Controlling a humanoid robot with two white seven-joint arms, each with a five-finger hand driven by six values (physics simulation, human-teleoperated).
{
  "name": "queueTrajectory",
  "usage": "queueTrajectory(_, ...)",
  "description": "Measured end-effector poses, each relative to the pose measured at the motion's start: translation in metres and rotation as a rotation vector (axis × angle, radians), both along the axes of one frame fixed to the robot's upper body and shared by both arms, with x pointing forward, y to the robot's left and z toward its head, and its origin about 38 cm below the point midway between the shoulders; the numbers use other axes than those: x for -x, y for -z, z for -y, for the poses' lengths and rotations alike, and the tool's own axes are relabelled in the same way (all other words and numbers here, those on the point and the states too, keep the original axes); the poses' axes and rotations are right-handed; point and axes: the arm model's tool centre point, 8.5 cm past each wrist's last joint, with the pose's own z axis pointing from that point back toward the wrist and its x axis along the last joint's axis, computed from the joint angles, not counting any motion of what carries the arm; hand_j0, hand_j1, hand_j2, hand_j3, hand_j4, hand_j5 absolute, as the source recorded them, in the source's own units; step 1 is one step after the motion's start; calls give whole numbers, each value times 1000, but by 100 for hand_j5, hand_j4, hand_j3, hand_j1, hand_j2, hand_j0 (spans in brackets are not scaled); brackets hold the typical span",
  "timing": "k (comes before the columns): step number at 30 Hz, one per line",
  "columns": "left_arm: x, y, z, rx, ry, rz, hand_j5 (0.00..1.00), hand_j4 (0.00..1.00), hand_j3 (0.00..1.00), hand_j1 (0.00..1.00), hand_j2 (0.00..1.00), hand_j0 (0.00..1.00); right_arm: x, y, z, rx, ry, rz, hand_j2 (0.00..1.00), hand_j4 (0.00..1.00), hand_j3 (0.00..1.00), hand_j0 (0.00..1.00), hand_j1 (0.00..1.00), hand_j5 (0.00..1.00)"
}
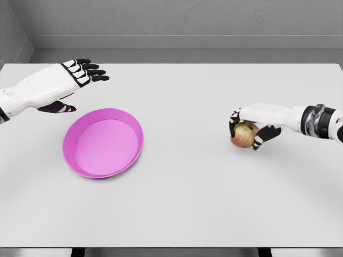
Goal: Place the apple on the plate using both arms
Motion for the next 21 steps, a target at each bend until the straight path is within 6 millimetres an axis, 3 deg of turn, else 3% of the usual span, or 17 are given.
queueTrajectory(15, 0, 0, 0, 0, -1, -1, 100, 100, 100, 100, 100, 100, -4, -5, -80, -152, -136, 16, 33, 33, 33, 33, 33, 33)
queueTrajectory(21, 0, 0, 0, 1, 0, 0, 100, 100, 100, 100, 100, 100, -1, -1, -101, -182, -166, 4, 33, 33, 33, 33, 33, 33)
